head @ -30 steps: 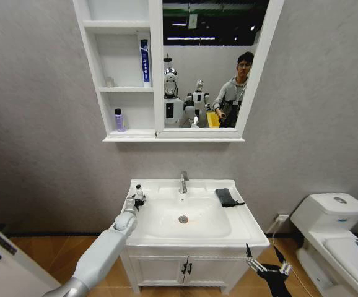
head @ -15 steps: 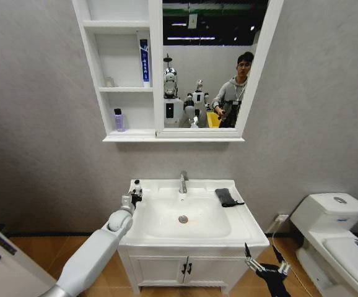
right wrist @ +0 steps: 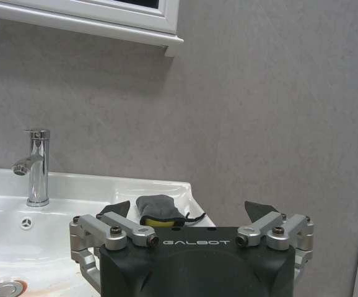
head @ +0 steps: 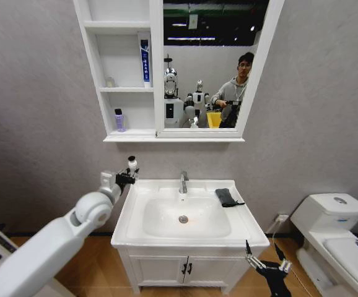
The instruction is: Move facial cleanser and shampoo from washbasin to cabinet, then wipe washbasin with towel.
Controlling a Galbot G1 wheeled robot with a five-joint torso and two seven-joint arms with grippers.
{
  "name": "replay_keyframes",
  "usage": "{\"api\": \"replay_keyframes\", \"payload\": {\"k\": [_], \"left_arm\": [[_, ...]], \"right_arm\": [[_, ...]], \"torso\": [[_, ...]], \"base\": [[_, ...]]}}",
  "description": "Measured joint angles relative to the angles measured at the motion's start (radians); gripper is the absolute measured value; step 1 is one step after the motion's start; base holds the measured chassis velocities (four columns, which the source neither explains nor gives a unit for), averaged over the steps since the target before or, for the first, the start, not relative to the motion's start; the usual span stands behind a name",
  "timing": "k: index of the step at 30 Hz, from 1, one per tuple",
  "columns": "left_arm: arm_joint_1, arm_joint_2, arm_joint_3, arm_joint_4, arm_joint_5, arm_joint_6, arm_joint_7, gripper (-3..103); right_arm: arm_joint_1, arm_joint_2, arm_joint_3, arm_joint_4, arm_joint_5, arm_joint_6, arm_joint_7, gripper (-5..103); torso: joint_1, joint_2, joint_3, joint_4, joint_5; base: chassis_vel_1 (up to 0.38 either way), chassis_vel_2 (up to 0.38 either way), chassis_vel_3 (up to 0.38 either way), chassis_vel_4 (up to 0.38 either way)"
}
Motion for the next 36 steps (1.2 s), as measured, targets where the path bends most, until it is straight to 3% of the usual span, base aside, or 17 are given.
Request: {"api": "replay_keyframes", "payload": {"k": [2,4,5,7,8,11,15,18,28,36], "left_arm": [[-0.051,0.023,0.007,0.000,-0.037,0.018,0.004,30],[-0.228,0.042,0.057,0.039,-0.132,0.054,0.006,30],[-0.228,0.042,0.057,0.039,-0.132,0.054,0.006,30],[-0.395,0.016,0.132,0.103,-0.206,0.078,-0.018,30],[-0.395,0.016,0.132,0.103,-0.206,0.078,-0.018,30],[-0.617,-0.058,0.276,0.223,-0.284,0.101,-0.093,30],[-0.694,-0.101,0.337,0.295,-0.285,0.104,-0.105,30],[-0.784,-0.184,0.392,0.439,-0.271,0.105,-0.103,30],[-0.911,-0.375,0.448,0.721,-0.230,0.102,-0.098,30],[-0.931,-0.441,0.457,0.864,-0.198,0.100,-0.120,30]], "right_arm": [[0.000,0.001,-0.001,0.001,0.000,0.000,0.000,100],[-0.004,0.004,-0.001,0.001,-0.002,0.001,-0.002,100],[-0.004,0.004,-0.001,0.001,-0.002,0.001,-0.002,100],[-0.013,0.006,0.001,0.002,-0.004,0.007,-0.005,100],[-0.013,0.006,0.001,0.002,-0.004,0.007,-0.005,100],[-0.024,0.007,0.007,0.002,-0.003,0.017,-0.009,100],[-0.027,0.007,0.012,0.002,0.002,0.022,-0.010,100],[-0.027,0.007,0.016,-0.003,0.011,0.030,-0.014,100],[-0.022,0.005,0.028,-0.034,0.037,0.054,-0.021,100],[-0.032,0.008,0.036,-0.068,0.041,0.087,-0.023,100]], "torso": [[0.000,0.000,0.000,0.0001,0.0001],[0.000,0.000,0.000,0.0001,0.0001],[0.000,0.000,0.000,0.0001,0.0001],[0.000,0.000,0.000,-0.0004,0.0002],[0.000,0.000,0.000,-0.0004,0.0002],[0.000,0.000,0.000,-0.0007,0.0007],[0.000,0.000,0.000,-0.0007,0.0004],[0.000,0.000,0.000,-0.0003,0.0002],[0.000,0.000,0.000,-0.0004,0.0005],[0.000,0.000,0.000,-0.0002,0.0001]], "base": [[0.000,0.000,0.000,0.000],[0.000,0.000,0.000,0.000],[0.000,0.000,0.000,0.000],[0.000,0.000,0.000,0.000],[0.000,0.000,0.000,0.000],[0.000,0.000,0.000,0.000],[0.000,0.000,0.000,0.000],[0.000,0.000,0.000,0.000],[0.000,0.000,0.000,0.000],[0.000,0.000,0.000,0.000]]}}
